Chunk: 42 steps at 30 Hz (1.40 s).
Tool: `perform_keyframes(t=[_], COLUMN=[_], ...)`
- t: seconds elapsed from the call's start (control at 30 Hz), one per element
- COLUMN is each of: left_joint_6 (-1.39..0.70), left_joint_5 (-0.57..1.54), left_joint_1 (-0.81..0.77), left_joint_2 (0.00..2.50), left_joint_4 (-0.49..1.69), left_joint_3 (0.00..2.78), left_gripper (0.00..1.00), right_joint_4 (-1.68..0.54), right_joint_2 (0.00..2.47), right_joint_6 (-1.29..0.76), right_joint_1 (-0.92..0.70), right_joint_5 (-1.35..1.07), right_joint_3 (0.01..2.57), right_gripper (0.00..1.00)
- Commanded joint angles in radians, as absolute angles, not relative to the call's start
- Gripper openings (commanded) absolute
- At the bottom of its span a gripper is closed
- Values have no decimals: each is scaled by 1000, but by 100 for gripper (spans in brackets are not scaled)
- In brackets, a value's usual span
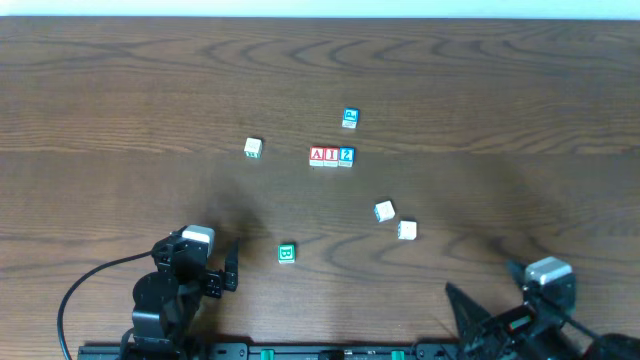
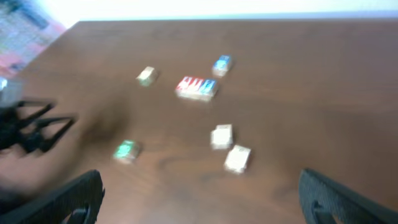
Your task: Spell out Ai2
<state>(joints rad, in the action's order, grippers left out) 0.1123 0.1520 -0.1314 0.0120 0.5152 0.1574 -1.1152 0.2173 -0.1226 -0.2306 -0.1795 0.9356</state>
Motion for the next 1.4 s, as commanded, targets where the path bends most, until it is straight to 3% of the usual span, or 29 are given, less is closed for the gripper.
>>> perform_keyframes(t=[0.0, 0.23, 0.6, 1.37], left_joint_6=[123, 123, 123, 123], left_joint_5=[142, 142, 142, 142], left_joint_1=[-128, -128, -128, -128], left_joint_2=[4, 4, 4, 4], left_joint_4=[512, 512, 512, 512], left_joint_3=[141, 141, 141, 141], left_gripper=[96, 95, 95, 95], right_joint_4=[-1062, -974, -953, -925], right_joint_2=[120, 5, 6, 6], right_joint_6=[93, 331, 337, 337], right_joint_1=[-163, -112, -113, -113], right_joint_5=[-138, -138, -169, -168], right_joint_3=[857, 635, 292, 260], right_gripper=[99, 99, 99, 99])
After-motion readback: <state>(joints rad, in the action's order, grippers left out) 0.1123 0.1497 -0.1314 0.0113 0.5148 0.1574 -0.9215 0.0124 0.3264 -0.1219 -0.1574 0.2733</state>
